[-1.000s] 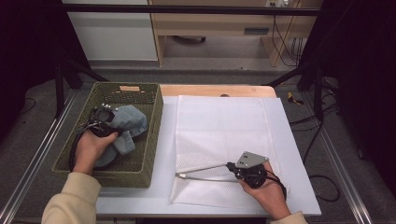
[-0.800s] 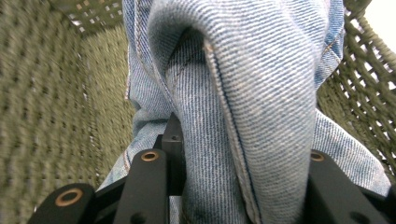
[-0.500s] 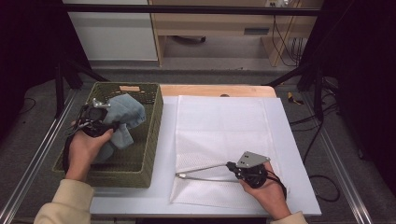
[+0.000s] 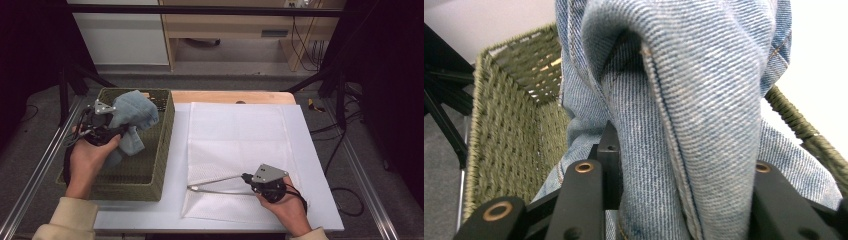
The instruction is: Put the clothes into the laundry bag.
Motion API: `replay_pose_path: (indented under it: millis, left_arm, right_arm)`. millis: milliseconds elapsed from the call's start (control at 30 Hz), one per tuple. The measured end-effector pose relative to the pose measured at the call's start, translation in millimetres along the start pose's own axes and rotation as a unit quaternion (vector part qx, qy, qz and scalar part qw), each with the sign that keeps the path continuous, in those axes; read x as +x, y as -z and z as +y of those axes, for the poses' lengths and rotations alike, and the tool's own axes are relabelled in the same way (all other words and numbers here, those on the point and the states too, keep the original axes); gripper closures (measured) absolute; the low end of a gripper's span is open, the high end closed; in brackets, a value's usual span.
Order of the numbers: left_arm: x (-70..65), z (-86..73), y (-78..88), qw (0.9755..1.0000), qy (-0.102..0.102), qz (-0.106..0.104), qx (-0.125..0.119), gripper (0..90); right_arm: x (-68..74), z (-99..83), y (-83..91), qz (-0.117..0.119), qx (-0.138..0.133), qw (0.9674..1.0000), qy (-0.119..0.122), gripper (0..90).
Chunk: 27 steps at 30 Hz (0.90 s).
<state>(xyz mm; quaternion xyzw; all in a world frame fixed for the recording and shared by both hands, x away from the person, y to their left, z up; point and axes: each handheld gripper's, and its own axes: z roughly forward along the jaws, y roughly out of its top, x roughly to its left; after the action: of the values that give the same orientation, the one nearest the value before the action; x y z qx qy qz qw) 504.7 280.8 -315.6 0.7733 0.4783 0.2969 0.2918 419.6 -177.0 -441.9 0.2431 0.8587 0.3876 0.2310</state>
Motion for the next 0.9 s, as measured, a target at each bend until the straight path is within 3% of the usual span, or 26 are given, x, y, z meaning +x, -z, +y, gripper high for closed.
replay_pose_path:
  millis: [100,333,633,900]
  left_arm:
    - [-0.1,1.7,6.2,0.9999,-0.001,0.001,-0.015,61.1]
    - [-0.3,3.0,9.5,0.9999,-0.001,0.001,-0.017,61.1]
    - [-4.7,5.6,16.3,0.9996,-0.009,0.0,-0.026,61.1]
    - [-13.8,12.2,33.3,0.9985,-0.02,-0.004,-0.052,61.1]
  right_arm:
    - [0.3,0.6,0.7,-0.002,0.0,1.0,0.005,88.8]
    - [2.6,2.9,1.3,-0.008,0.011,0.9996,0.023,88.6]
    - [6.5,3.0,-1.0,0.01,0.017,0.9992,0.035,88.7]
    - [4.4,5.0,2.4,0.009,0.008,0.9997,0.023,88.8]
